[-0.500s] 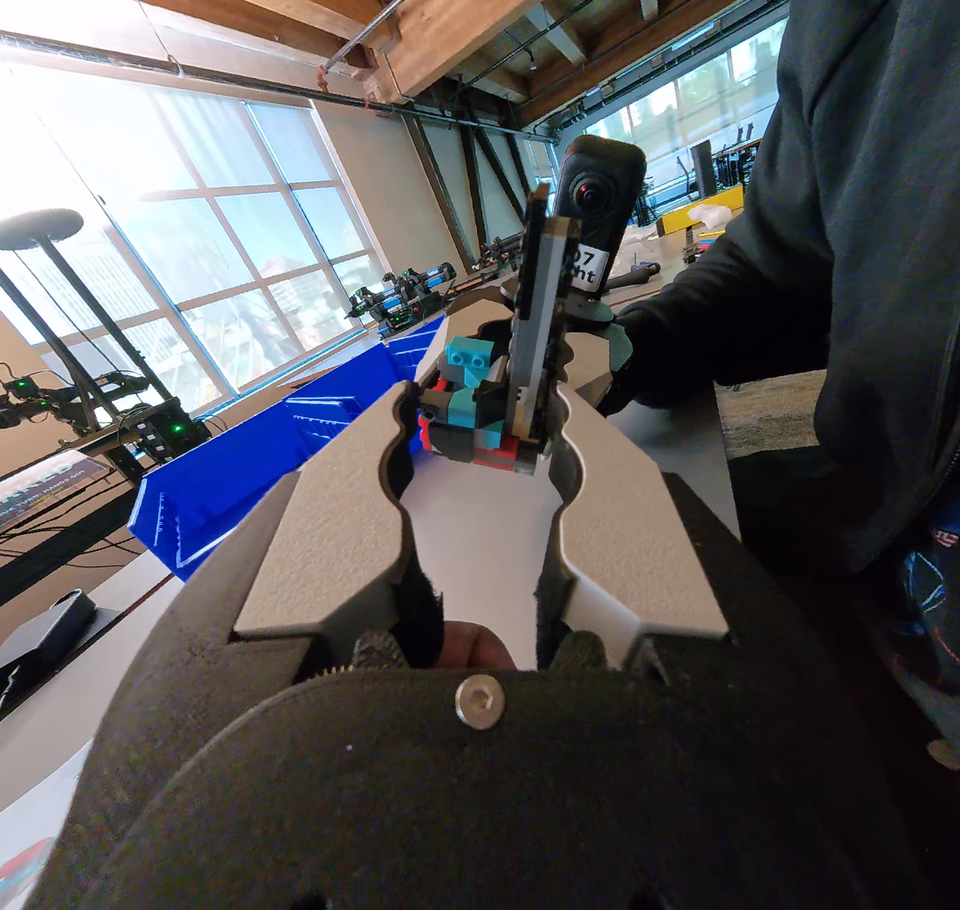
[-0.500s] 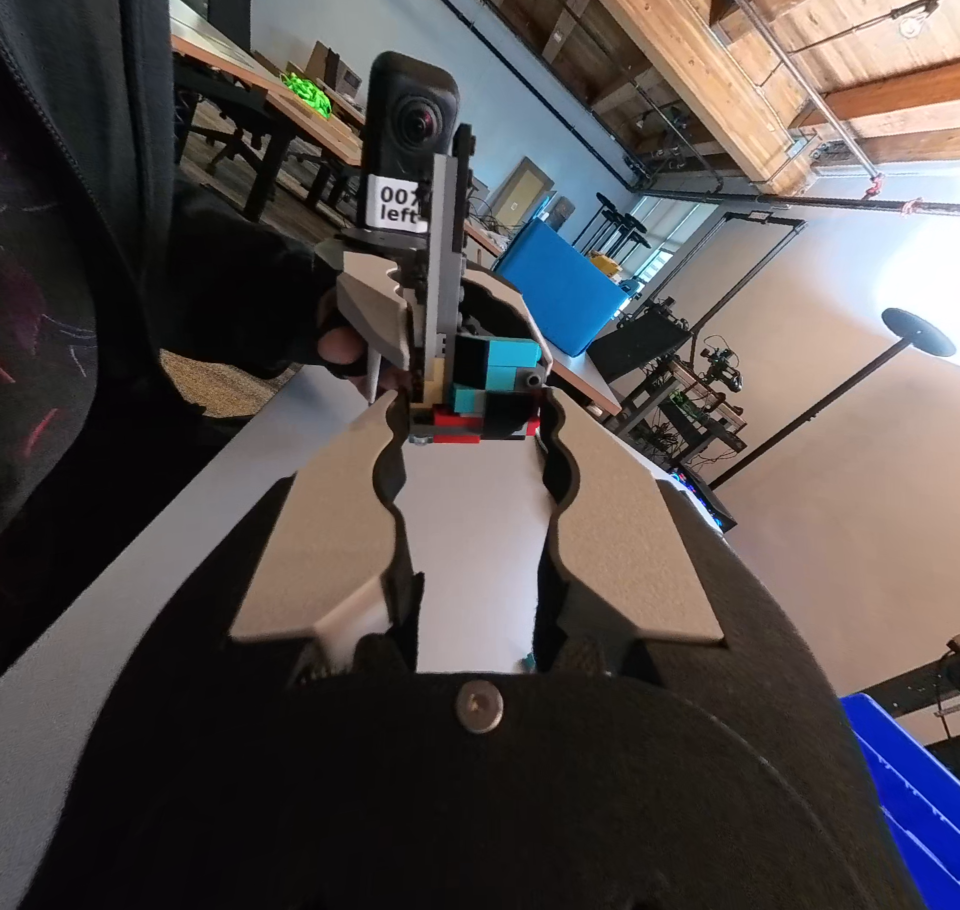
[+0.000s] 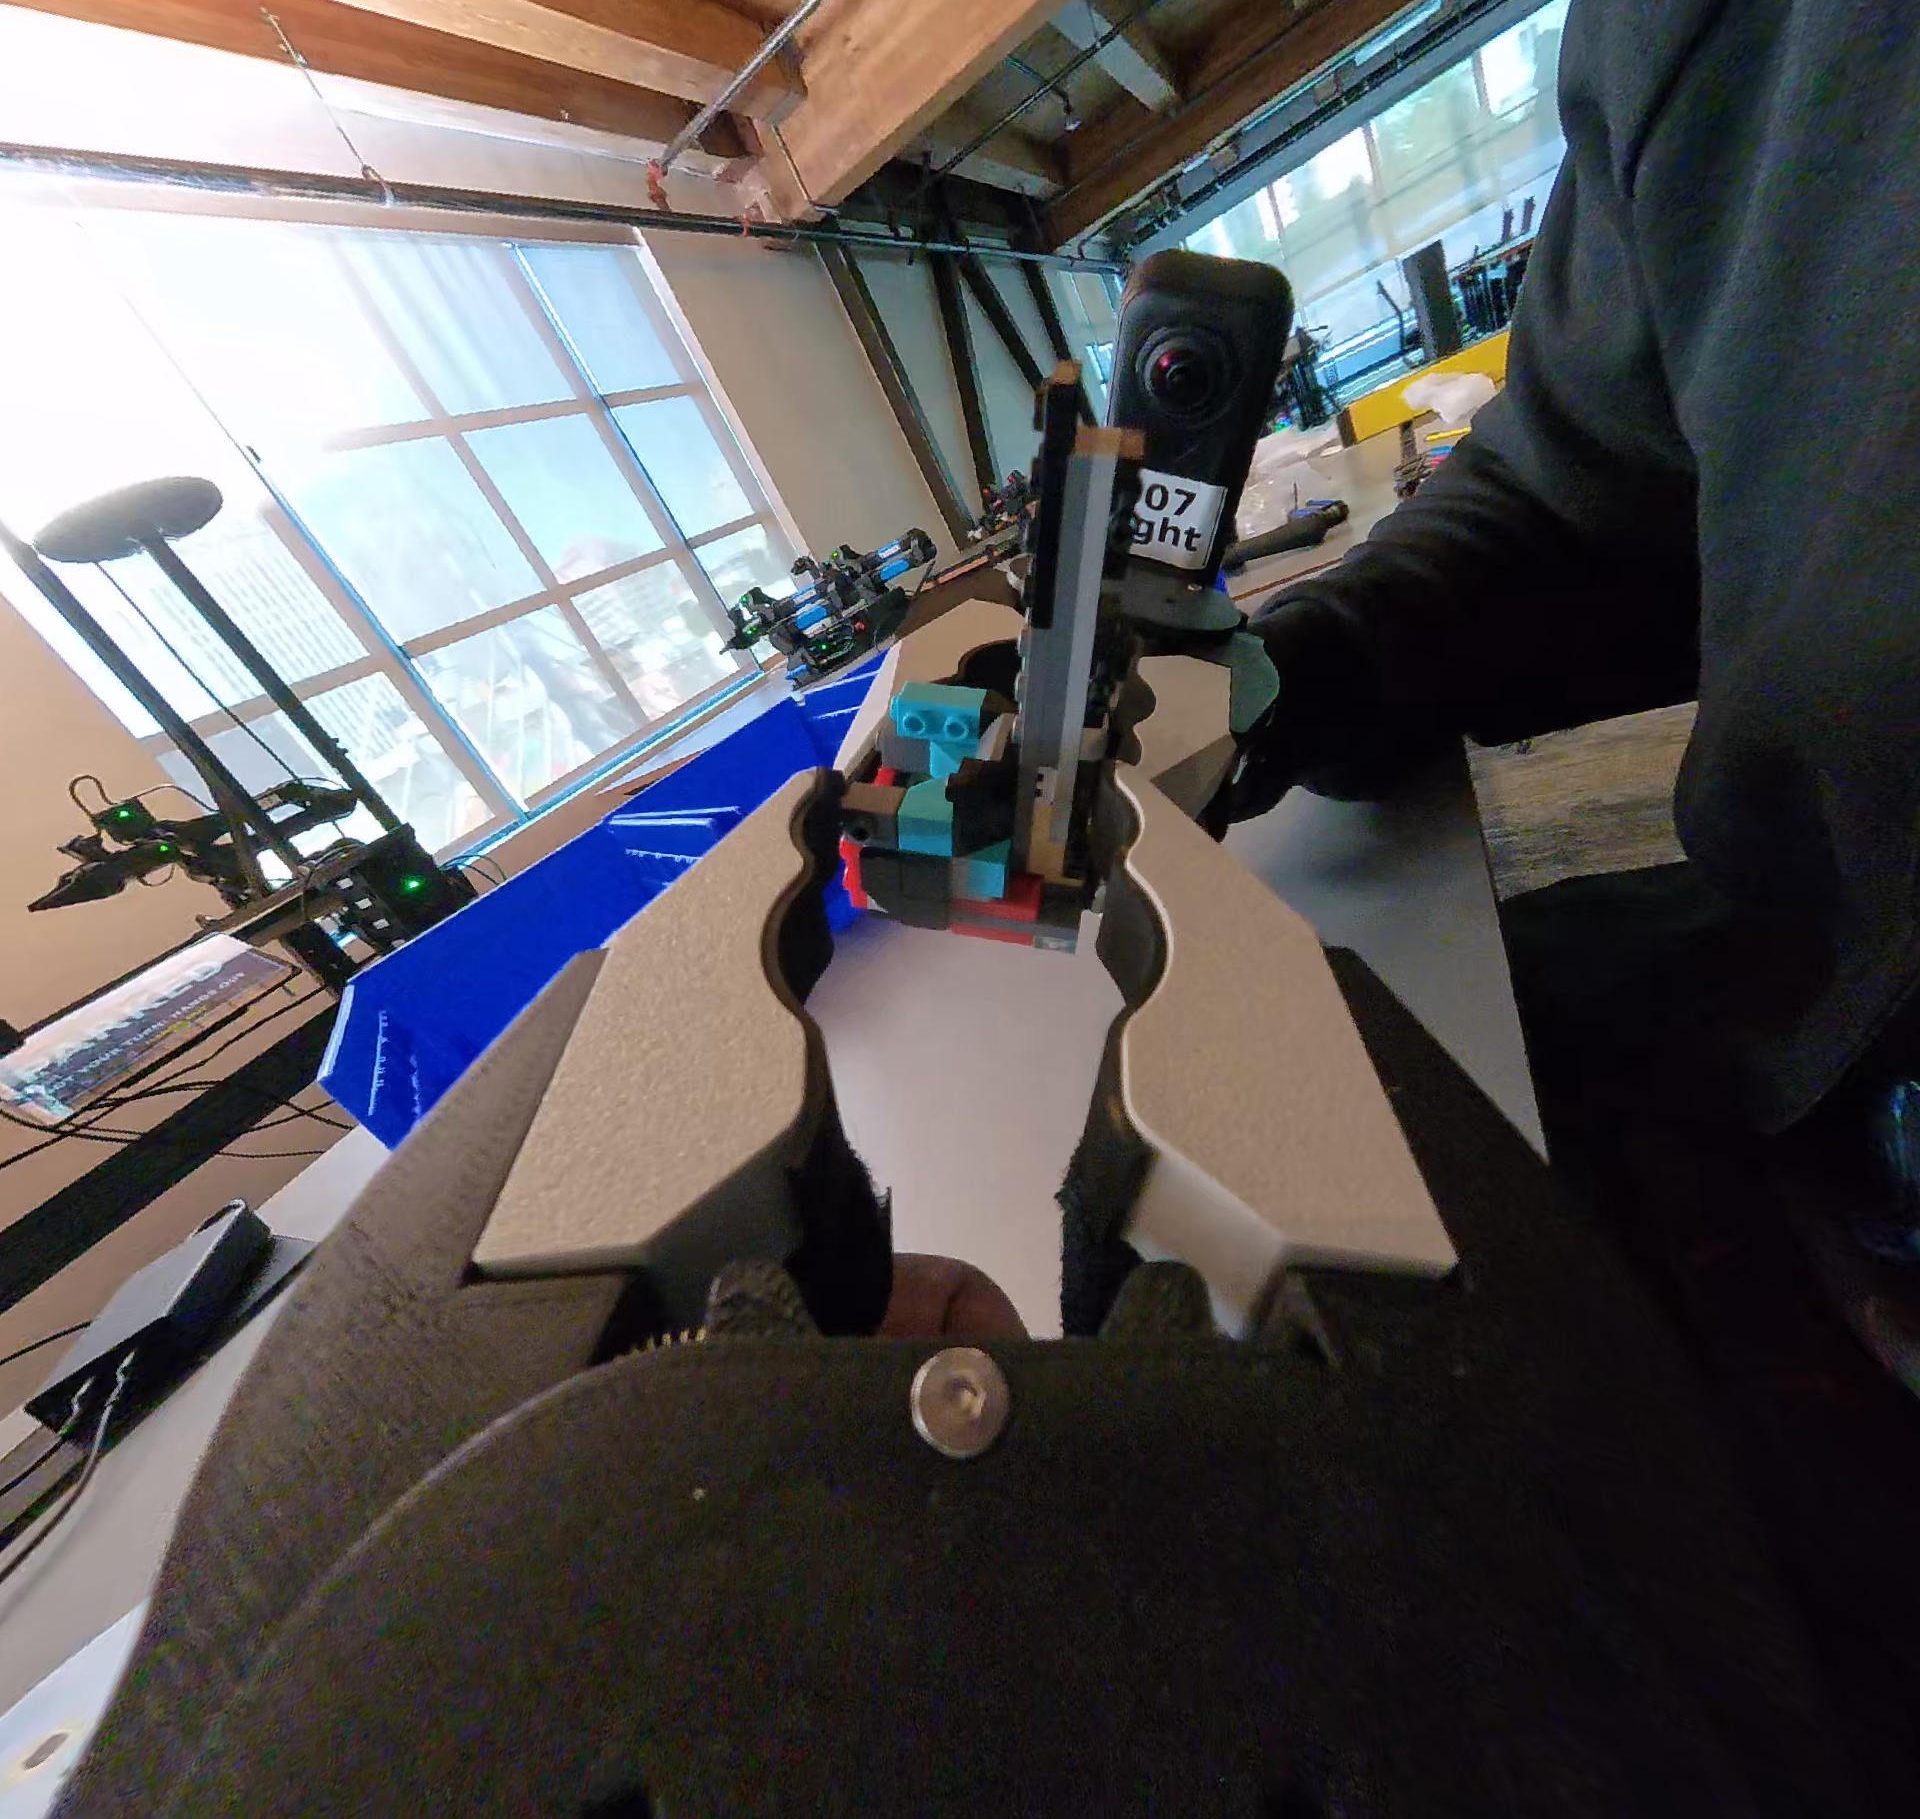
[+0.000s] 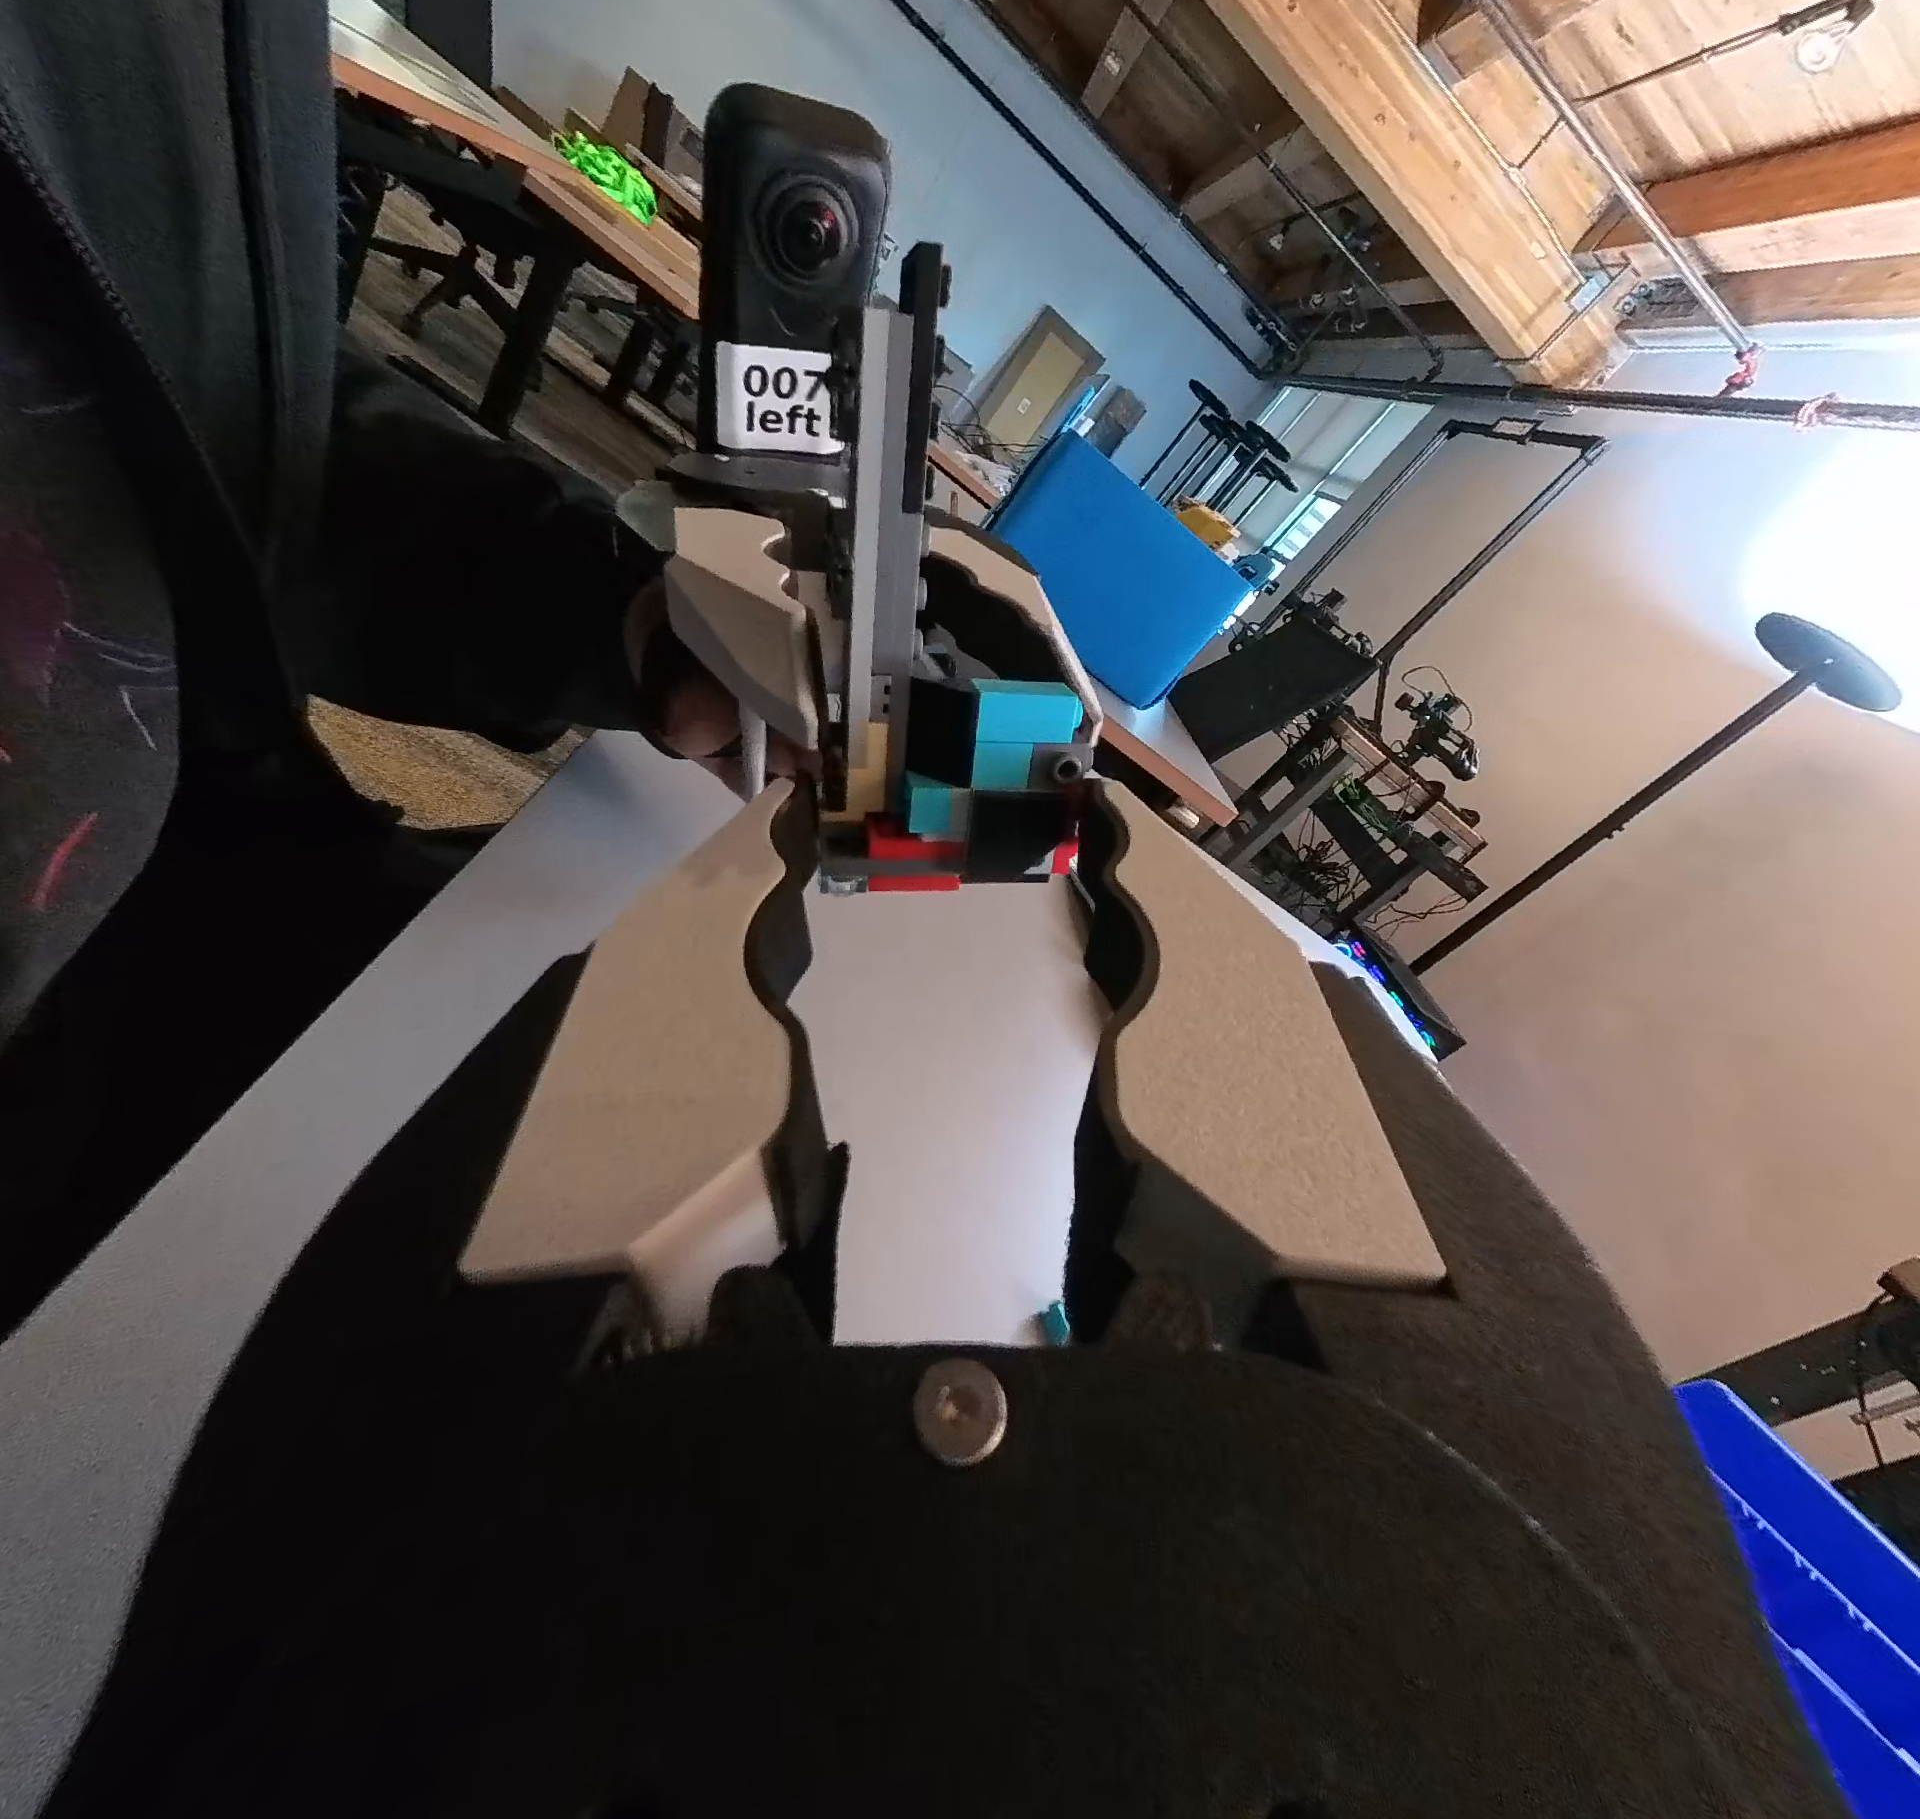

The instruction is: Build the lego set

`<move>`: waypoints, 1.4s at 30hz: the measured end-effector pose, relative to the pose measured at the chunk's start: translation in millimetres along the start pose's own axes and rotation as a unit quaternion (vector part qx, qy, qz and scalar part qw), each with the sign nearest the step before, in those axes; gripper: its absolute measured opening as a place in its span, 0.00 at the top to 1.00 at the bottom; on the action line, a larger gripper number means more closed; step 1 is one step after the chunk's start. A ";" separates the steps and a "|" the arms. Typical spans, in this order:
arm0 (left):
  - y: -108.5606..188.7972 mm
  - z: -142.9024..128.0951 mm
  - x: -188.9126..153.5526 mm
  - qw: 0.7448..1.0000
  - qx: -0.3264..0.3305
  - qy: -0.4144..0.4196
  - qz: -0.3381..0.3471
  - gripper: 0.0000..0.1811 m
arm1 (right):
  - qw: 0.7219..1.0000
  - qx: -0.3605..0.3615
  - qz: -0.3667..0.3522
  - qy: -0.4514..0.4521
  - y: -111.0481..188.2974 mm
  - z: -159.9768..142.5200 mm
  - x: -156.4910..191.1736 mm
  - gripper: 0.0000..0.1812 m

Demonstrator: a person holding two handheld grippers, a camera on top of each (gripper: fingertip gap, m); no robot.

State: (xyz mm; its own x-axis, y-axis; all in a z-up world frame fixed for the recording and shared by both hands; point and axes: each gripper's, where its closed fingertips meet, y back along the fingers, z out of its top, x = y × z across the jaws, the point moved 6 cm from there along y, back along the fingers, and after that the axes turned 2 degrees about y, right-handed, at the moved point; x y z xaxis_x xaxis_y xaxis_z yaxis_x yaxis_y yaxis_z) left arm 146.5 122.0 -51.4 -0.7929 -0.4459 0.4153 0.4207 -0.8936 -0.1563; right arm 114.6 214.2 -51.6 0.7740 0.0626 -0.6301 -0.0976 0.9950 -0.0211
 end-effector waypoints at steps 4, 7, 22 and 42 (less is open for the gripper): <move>-0.2 0.1 -0.1 1.000 -0.001 -0.005 0.001 0.73 | 1.000 -0.001 0.001 -0.003 0.0 0.0 -0.1 0.72; -0.4 0.0 0.2 1.000 0.000 -0.011 0.004 0.73 | 1.000 -0.001 0.001 -0.005 0.1 -0.1 -0.5 0.72; -0.7 1.0 0.2 1.000 0.000 -0.030 0.007 0.73 | 1.000 -0.004 0.003 -0.009 0.1 0.5 -0.4 0.72; 6.3 0.6 2.8 0.999 0.006 0.047 -0.015 0.74 | 1.000 0.002 0.013 -0.016 0.0 -2.3 0.8 0.72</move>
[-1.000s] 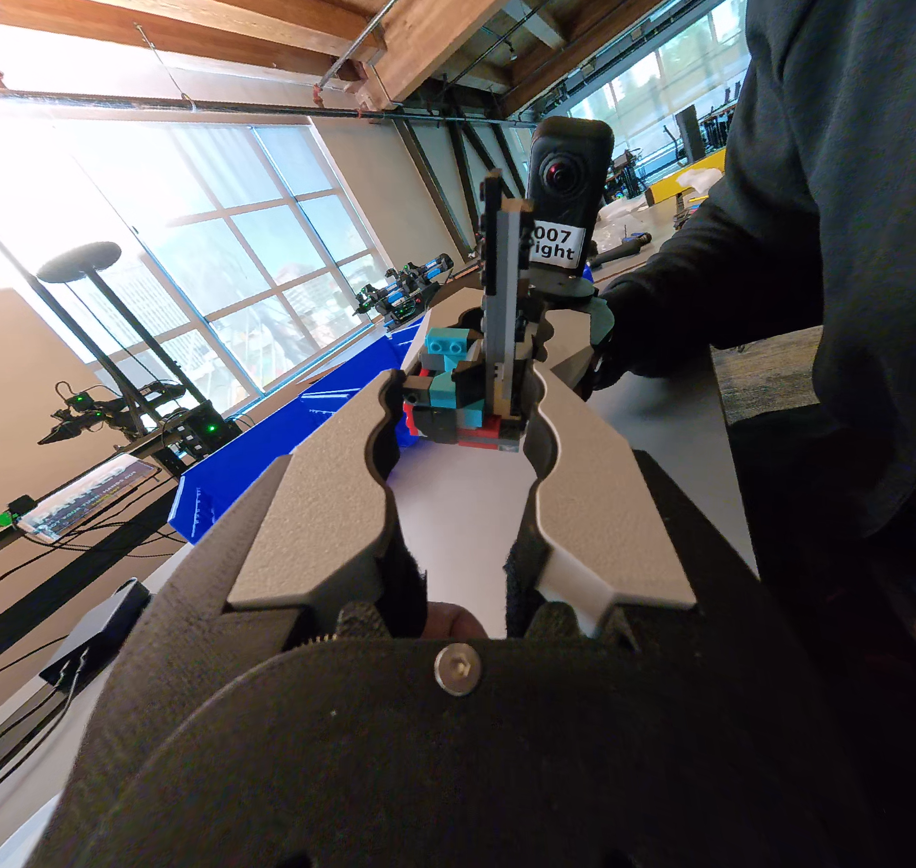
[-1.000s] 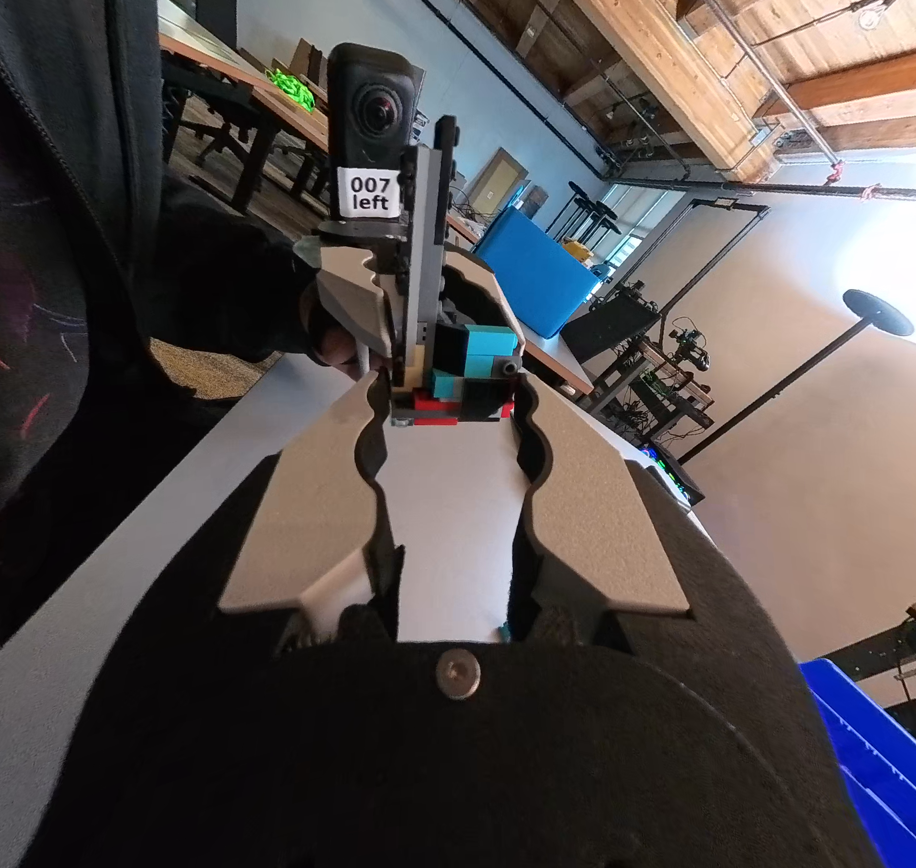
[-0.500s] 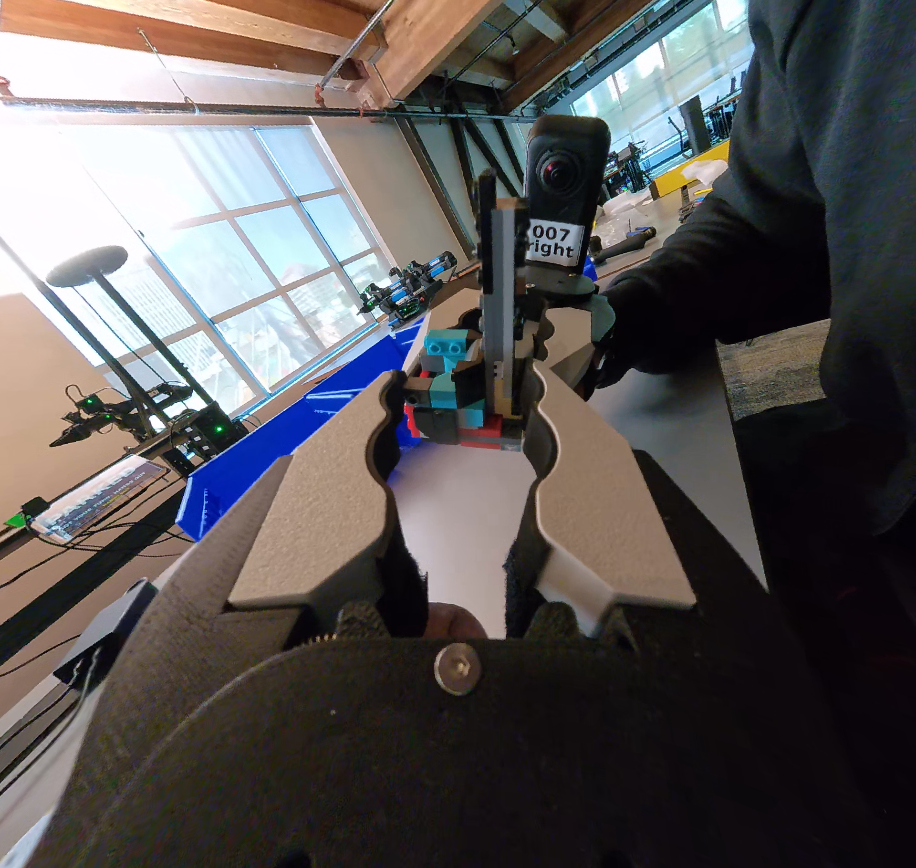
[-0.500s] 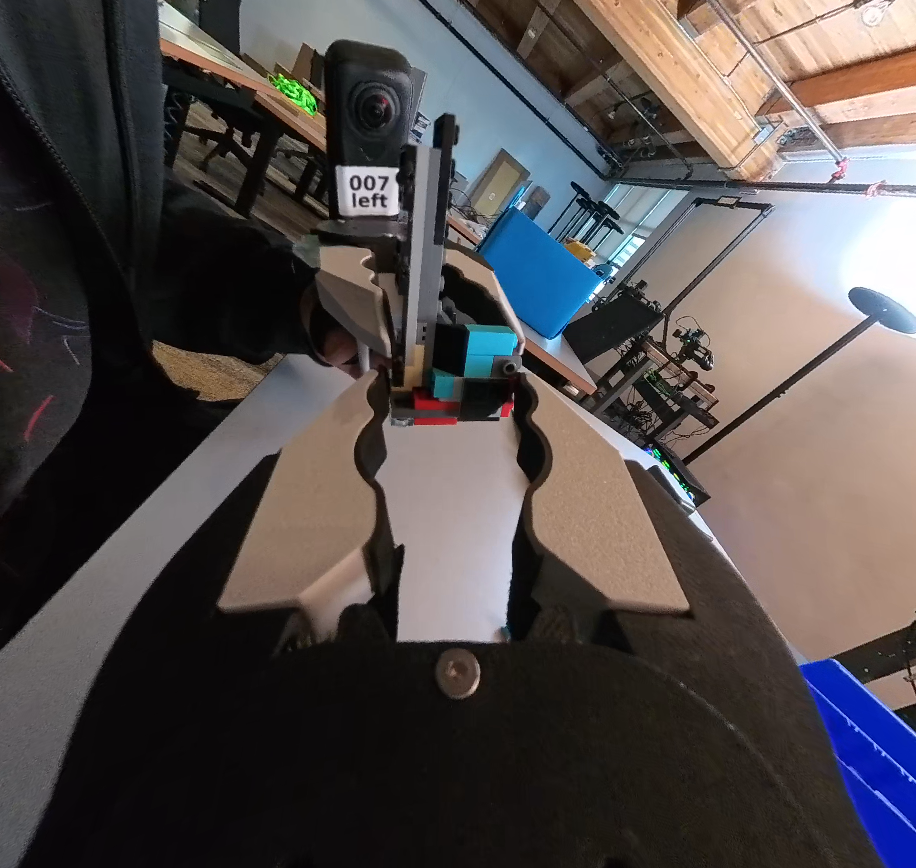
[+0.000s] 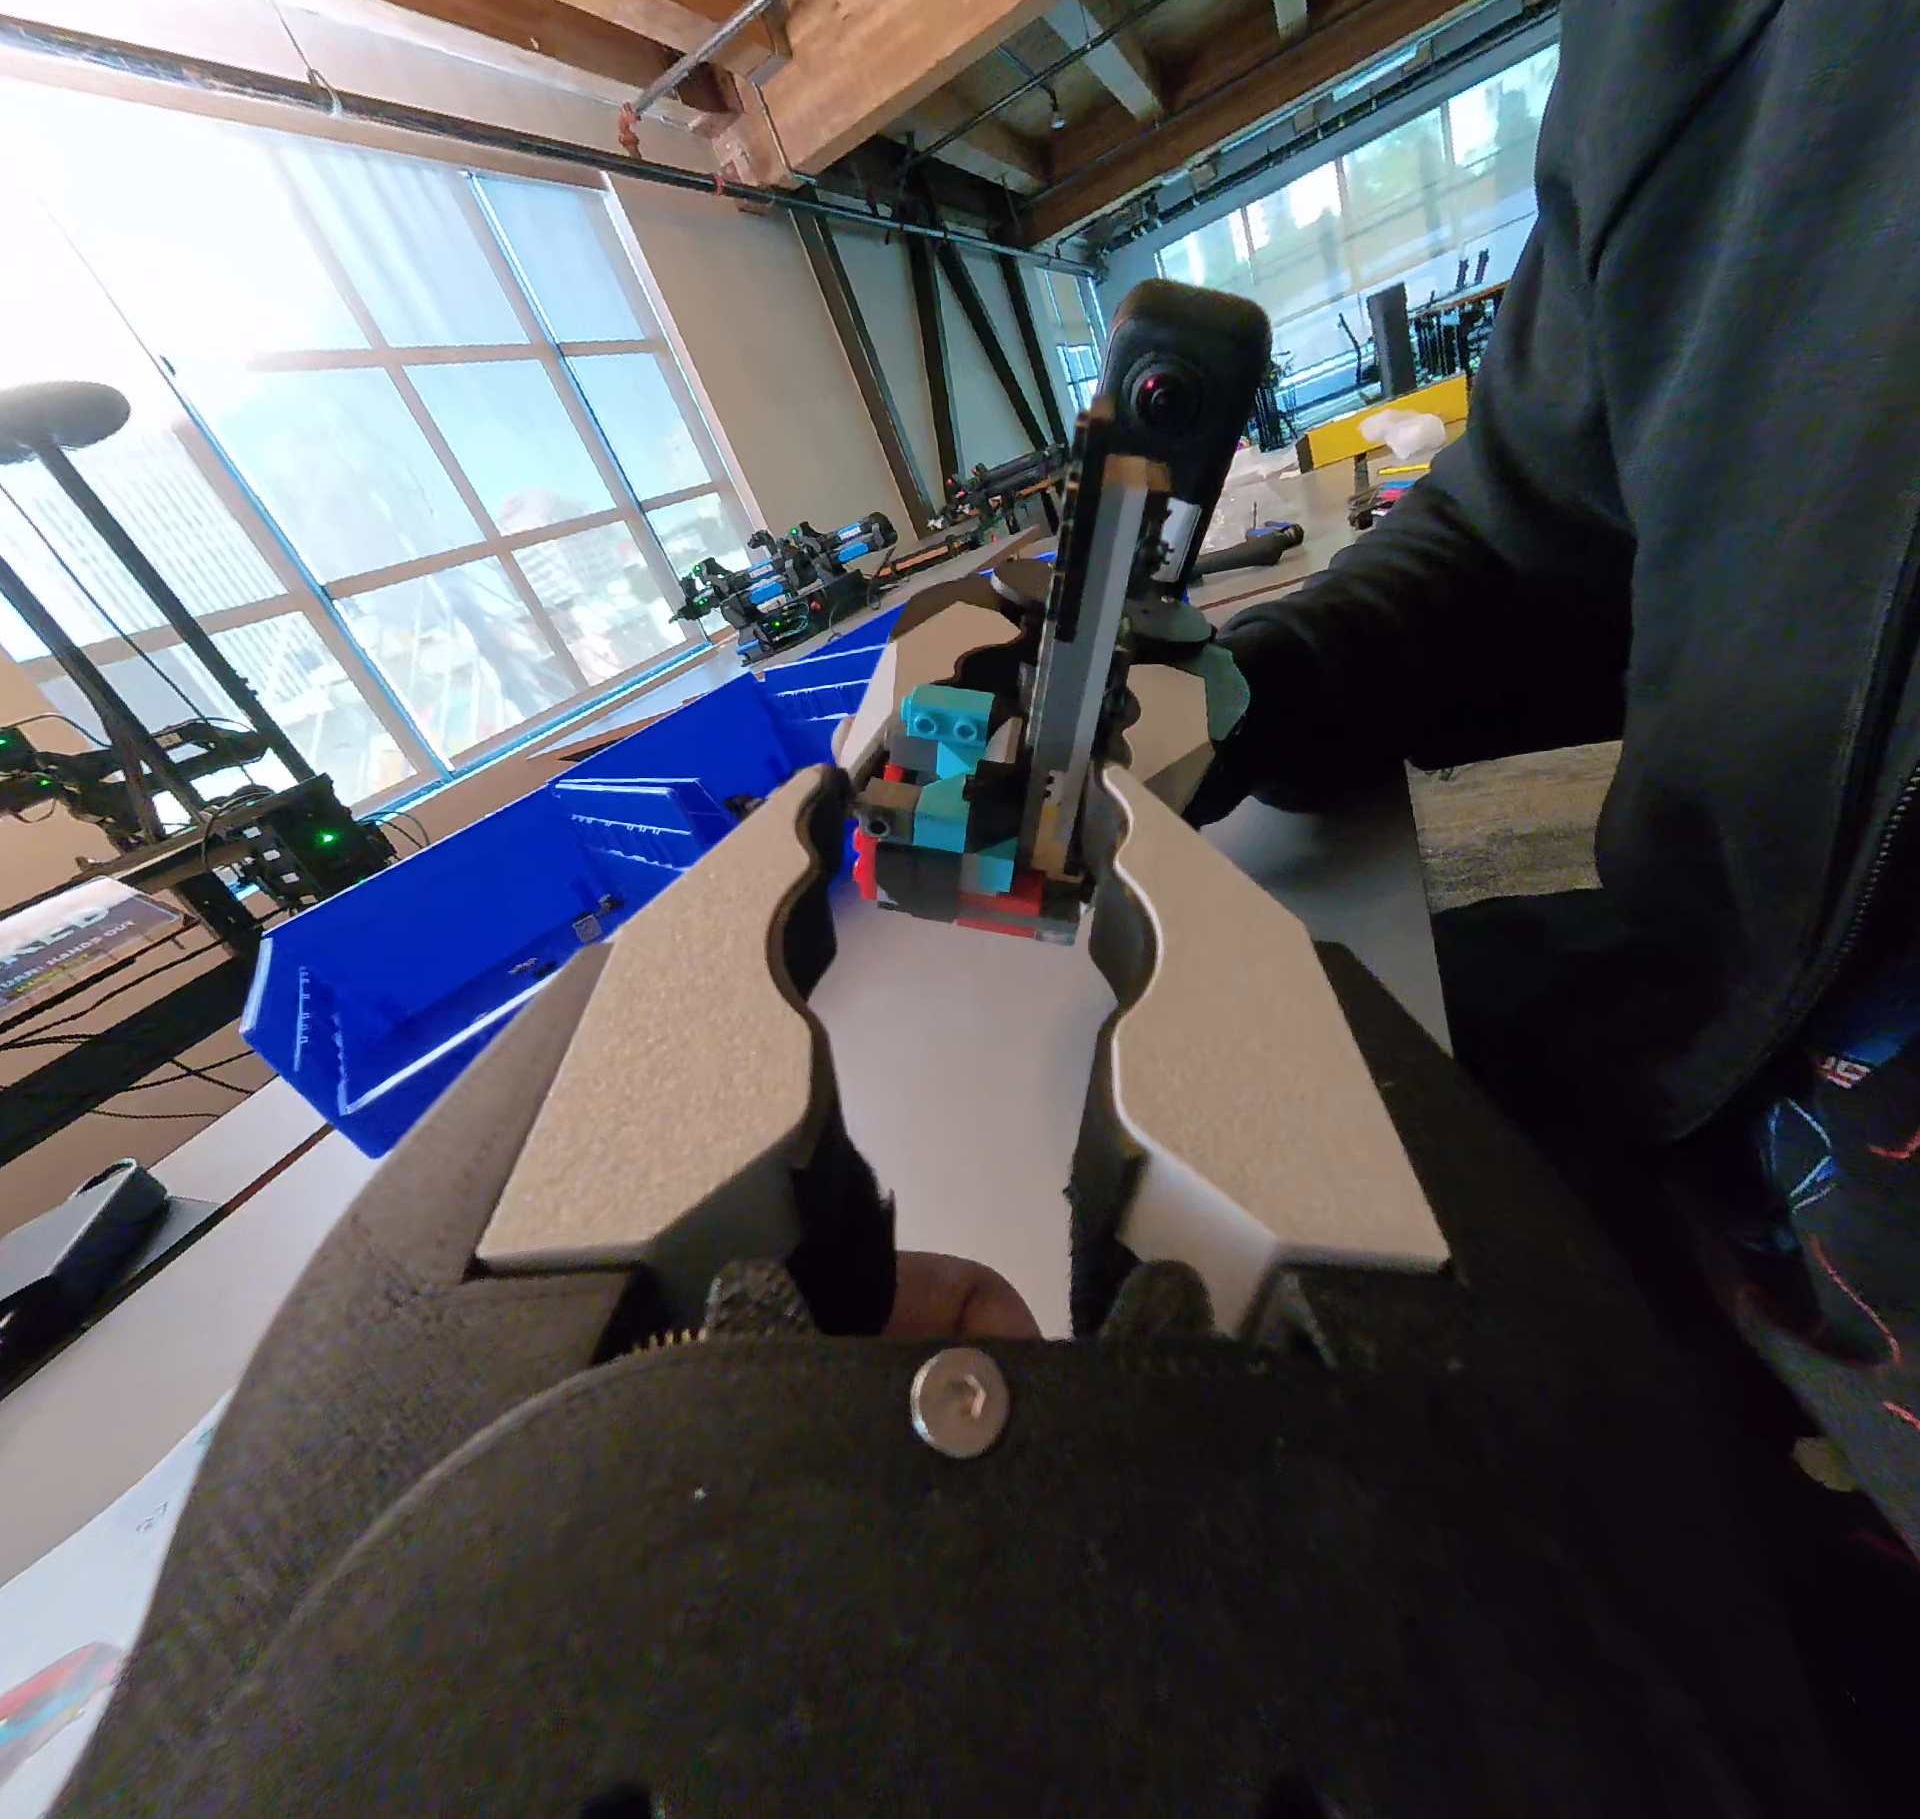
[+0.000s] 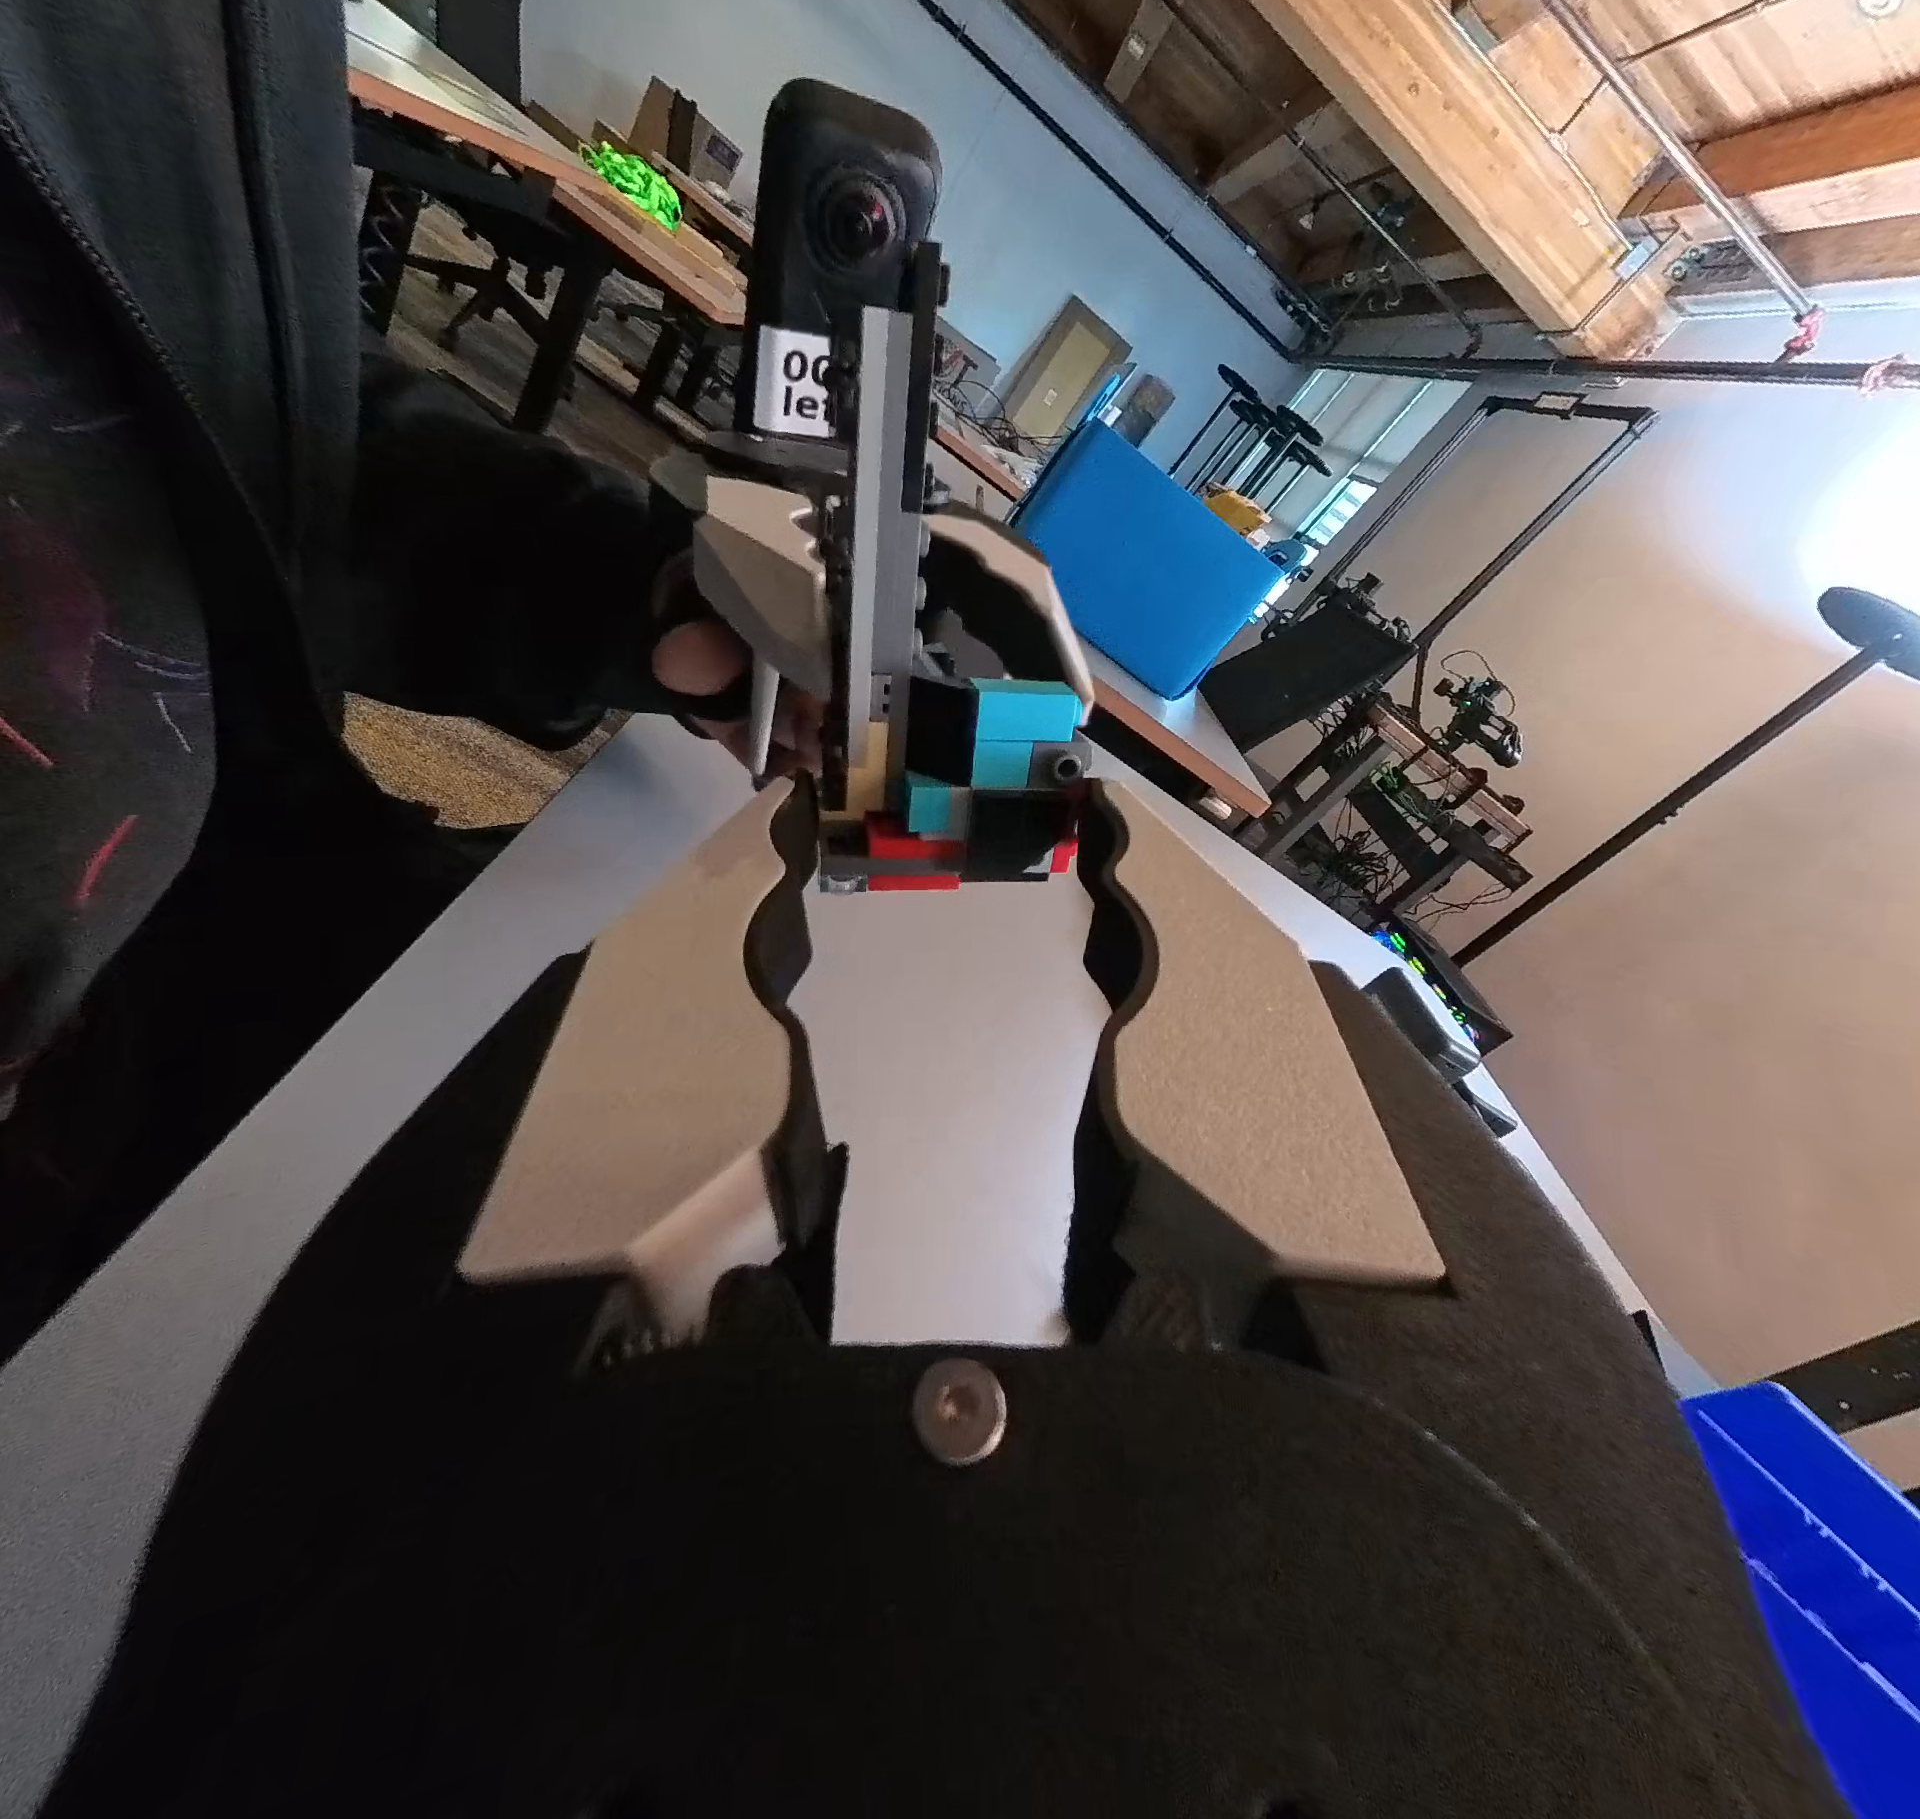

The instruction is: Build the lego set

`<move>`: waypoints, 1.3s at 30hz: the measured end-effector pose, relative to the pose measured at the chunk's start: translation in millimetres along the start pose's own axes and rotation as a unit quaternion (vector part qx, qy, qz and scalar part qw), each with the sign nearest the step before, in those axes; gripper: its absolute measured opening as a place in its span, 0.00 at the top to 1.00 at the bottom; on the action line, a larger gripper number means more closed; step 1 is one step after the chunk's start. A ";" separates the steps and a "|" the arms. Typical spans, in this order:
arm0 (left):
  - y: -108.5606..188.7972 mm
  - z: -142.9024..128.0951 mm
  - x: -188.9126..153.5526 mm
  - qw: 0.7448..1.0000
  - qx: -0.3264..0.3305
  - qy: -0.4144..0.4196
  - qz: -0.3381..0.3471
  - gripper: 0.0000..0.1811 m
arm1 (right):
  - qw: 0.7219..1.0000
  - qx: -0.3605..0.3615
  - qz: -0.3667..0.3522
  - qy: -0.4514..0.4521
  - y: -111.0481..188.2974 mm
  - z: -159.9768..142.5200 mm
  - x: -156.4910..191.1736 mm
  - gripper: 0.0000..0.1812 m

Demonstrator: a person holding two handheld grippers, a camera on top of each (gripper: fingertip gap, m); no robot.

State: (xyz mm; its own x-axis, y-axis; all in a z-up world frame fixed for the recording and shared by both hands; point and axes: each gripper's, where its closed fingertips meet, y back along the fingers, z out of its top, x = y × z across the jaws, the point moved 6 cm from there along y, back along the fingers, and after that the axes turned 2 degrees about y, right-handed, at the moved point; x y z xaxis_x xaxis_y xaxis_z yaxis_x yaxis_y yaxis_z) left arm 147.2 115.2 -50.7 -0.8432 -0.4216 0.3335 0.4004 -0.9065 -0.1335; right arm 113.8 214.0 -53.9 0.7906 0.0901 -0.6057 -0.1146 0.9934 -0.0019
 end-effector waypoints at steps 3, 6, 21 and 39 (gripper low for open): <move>-0.5 -0.3 0.3 1.000 -0.001 -0.007 0.003 0.75 | 1.000 -0.001 -0.002 -0.002 0.3 -0.1 -0.8 0.72; -0.8 -0.1 0.6 1.000 -0.004 -0.017 0.006 0.76 | 1.000 -0.001 -0.003 -0.003 0.4 0.0 -1.0 0.72; -1.6 1.4 1.5 0.999 -0.004 -0.047 0.015 0.77 | 1.000 -0.002 -0.006 -0.004 0.4 0.3 -2.4 0.72; -2.5 3.5 1.6 0.998 -0.003 -0.058 0.018 0.77 | 1.000 -0.006 -0.006 -0.006 0.8 2.3 -2.9 0.72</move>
State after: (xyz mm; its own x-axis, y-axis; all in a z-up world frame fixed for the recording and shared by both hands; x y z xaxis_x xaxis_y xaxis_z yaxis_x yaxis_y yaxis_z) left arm 146.1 116.9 -46.6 -0.7812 -0.4481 0.4347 0.4263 -0.8915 -0.1530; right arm 112.8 214.7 -50.3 0.7987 0.0795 -0.5965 -0.1120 0.9936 -0.0176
